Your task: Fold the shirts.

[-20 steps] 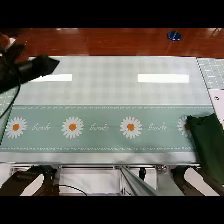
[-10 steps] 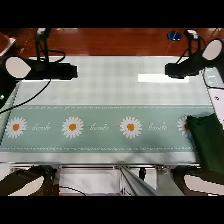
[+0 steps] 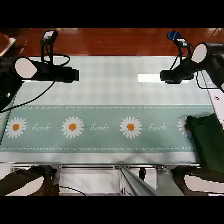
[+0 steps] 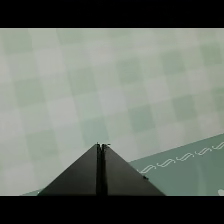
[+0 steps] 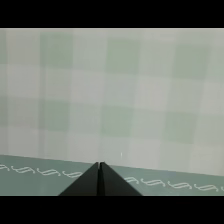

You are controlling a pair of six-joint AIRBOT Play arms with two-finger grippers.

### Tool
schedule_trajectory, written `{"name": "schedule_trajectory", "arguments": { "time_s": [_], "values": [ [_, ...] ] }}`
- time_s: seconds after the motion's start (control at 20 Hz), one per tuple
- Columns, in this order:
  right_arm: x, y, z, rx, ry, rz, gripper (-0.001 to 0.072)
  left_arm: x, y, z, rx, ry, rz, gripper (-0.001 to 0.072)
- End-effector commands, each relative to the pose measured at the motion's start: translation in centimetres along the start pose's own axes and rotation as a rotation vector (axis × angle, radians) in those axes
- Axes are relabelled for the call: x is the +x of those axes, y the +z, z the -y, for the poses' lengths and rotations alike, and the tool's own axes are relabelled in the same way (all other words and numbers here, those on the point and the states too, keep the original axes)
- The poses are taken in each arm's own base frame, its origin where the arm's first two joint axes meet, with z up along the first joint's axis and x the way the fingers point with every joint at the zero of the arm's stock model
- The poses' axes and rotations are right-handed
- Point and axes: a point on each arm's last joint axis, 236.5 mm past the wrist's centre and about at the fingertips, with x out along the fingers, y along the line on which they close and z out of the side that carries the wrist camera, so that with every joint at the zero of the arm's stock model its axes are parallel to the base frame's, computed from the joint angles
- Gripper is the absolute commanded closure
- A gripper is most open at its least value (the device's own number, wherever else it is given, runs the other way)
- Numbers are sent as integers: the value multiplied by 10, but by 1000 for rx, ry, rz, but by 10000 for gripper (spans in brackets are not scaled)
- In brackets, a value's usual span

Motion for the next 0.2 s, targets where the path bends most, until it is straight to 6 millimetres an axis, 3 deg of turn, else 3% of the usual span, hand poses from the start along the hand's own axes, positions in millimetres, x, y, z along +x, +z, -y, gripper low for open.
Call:
{"name": "schedule_trajectory", "arguments": {
  "time_s": [0.0,0.15],
  "values": [
    [0,-1,0,-3,-3,-7,683,0,0,-1,2,3,-1,689],
    [0,-1,0,-3,-3,-7,683,0,0,-1,2,3,-1,689]
  ]
}}
